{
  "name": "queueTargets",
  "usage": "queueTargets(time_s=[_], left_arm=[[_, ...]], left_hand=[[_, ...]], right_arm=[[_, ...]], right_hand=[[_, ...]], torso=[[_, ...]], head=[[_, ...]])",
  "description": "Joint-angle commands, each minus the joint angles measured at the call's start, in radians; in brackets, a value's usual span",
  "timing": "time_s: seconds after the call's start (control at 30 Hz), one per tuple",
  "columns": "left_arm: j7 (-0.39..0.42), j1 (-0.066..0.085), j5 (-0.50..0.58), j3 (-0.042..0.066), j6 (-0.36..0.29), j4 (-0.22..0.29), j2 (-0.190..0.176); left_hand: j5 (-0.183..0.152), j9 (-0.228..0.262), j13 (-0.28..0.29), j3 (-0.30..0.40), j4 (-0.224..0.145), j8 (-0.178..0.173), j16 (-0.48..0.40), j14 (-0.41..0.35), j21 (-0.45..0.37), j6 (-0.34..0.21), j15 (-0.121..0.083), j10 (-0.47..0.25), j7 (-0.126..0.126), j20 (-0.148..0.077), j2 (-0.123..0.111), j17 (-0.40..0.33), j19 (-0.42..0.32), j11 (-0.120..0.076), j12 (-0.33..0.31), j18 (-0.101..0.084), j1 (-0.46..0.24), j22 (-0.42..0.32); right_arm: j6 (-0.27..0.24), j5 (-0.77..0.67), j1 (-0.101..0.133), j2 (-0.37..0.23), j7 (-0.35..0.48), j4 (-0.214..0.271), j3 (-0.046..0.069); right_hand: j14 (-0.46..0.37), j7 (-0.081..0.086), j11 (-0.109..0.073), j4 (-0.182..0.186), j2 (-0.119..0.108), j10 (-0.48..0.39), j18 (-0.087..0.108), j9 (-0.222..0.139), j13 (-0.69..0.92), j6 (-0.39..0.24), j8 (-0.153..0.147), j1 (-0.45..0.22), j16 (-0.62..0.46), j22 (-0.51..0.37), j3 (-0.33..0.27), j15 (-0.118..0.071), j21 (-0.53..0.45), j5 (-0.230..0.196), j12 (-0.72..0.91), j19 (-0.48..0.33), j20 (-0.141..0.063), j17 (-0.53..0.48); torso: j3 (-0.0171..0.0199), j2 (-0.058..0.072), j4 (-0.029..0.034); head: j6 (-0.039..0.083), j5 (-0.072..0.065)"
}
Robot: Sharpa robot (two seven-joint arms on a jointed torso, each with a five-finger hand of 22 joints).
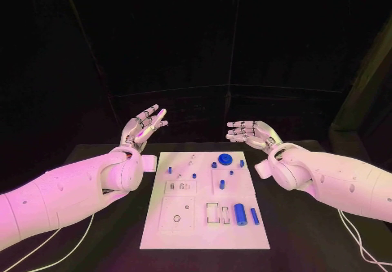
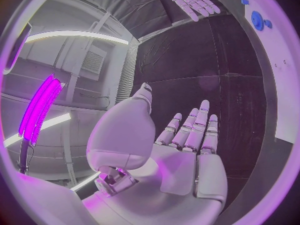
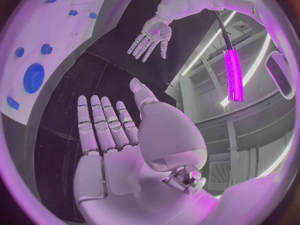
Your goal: Assemble the parts on the task board
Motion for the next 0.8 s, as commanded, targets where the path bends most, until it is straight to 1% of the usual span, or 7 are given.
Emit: queueTargets(time_s=[0.03, 0.1, 0.13, 0.2, 0.33, 0.6, 0.8], left_arm=[[0.027, 0.002, -0.010, 0.001, 0.026, 0.027, -0.019], [0.027, 0.002, -0.024, 0.001, 0.029, 0.047, -0.035], [0.025, 0.002, -0.033, 0.001, 0.032, 0.058, -0.044], [0.017, 0.003, -0.057, 0.001, 0.046, 0.085, -0.065], [-0.003, 0.003, -0.096, 0.001, 0.075, 0.127, -0.093], [-0.027, 0.002, -0.127, -0.012, 0.118, 0.187, -0.116], [-0.035, 0.002, -0.134, -0.022, 0.132, 0.222, -0.130]], left_hand=[[-0.001, 0.006, 0.009, -0.004, -0.021, 0.017, 0.030, 0.070, 0.052, 0.067, -0.008, 0.127, 0.127, 0.000, 0.006, 0.008, 0.114, -0.003, 0.040, -0.002, 0.024, 0.024], [0.004, 0.015, 0.015, -0.001, -0.045, 0.039, 0.052, 0.119, 0.108, 0.152, -0.023, 0.224, 0.128, -0.002, 0.010, 0.012, 0.236, -0.018, 0.073, 0.013, 0.051, 0.048], [0.004, 0.032, 0.021, 0.004, -0.071, 0.079, 0.084, 0.188, 0.159, 0.287, -0.046, 0.293, 0.126, -0.005, 0.012, 0.022, 0.343, -0.039, 0.106, 0.036, 0.077, 0.069], [0.001, 0.044, 0.020, 0.006, -0.106, 0.113, 0.110, 0.263, 0.193, 0.421, -0.072, 0.360, 0.112, -0.007, 0.011, 0.028, 0.418, -0.058, 0.130, 0.056, 0.108, 0.079], [0.001, 0.047, 0.022, 0.014, -0.163, 0.141, 0.163, 0.445, 0.263, 0.543, -0.128, 0.492, 0.076, -0.056, 0.018, 0.064, 0.584, -0.103, 0.156, 0.062, 0.154, 0.100], [0.001, 0.030, 0.011, 0.017, -0.192, 0.125, 0.168, 0.550, 0.283, 0.606, -0.163, 0.578, 0.055, -0.091, 0.033, 0.103, 0.679, -0.130, 0.129, 0.062, 0.162, 0.097], [0.001, 0.026, 0.009, 0.016, -0.195, 0.118, 0.160, 0.556, 0.280, 0.613, -0.164, 0.587, 0.056, -0.093, 0.036, 0.109, 0.685, -0.130, 0.118, 0.061, 0.158, 0.093]], right_arm=[[-0.017, -0.185, 0.017, 0.000, -0.014, -0.003, 0.001], [-0.010, -0.265, 0.030, 0.001, -0.040, -0.007, 0.001], [-0.004, -0.315, 0.038, 0.002, -0.054, -0.010, 0.002], [0.015, -0.436, 0.058, 0.007, -0.088, -0.020, 0.002], [0.036, -0.625, 0.083, 0.018, -0.150, -0.034, 0.002], [0.100, -0.938, 0.107, 0.052, -0.299, -0.056, 0.002], [0.151, -1.104, 0.111, 0.070, -0.373, -0.056, 0.003]], right_hand=[[0.240, 0.041, -0.043, -0.058, 0.012, 0.231, 0.039, 0.011, 0.004, 0.264, 0.035, 0.059, 0.042, 0.016, 0.039, -0.049, 0.065, -0.013, 0.036, 0.167, -0.027, 0.007], [0.267, 0.036, -0.050, -0.069, 0.012, 0.252, 0.039, 0.009, 0.003, 0.279, 0.033, 0.060, 0.044, 0.018, 0.051, -0.058, 0.077, -0.020, 0.033, 0.192, -0.038, 0.006], [0.280, 0.032, -0.054, -0.075, 0.010, 0.261, 0.039, 0.009, 0.003, 0.285, 0.032, 0.060, 0.045, 0.019, 0.057, -0.062, 0.082, -0.027, 0.031, 0.205, -0.043, 0.006], [0.329, 0.020, -0.066, -0.097, 0.006, 0.303, 0.037, 0.009, 0.003, 0.311, 0.029, 0.056, 0.047, 0.025, 0.078, -0.082, 0.105, -0.036, 0.026, 0.253, -0.064, 0.005], [0.395, 0.013, -0.082, -0.125, -0.006, 0.352, 0.037, 0.008, 0.004, 0.336, 0.018, 0.039, 0.042, 0.033, 0.108, -0.103, 0.138, -0.042, 0.009, 0.313, -0.094, 0.004], [0.495, -0.001, -0.101, -0.128, -0.040, 0.402, 0.036, 0.009, 0.006, 0.361, 0.006, 0.022, 0.051, 0.073, 0.136, -0.136, 0.228, -0.048, -0.005, 0.420, -0.140, 0.008], [0.707, -0.026, -0.123, -0.118, -0.071, 0.411, 0.034, 0.009, 0.006, 0.378, 0.003, 0.009, 0.246, 0.141, 0.130, -0.193, 0.360, -0.063, -0.006, 0.547, -0.202, 0.118]], torso=[[-0.0021, 0.025, 0.0036], [-0.0033, 0.034, 0.0049], [-0.0044, 0.040, 0.0063], [-0.0056, 0.052, 0.0084], [-0.0081, 0.070, 0.0132], [-0.0092, 0.104, 0.0266], [-0.0123, 0.122, 0.0325]], head=[[0.007, -0.002], [0.008, -0.005], [0.010, -0.007], [0.015, -0.011], [0.020, -0.016], [0.030, -0.025], [0.040, -0.034]])
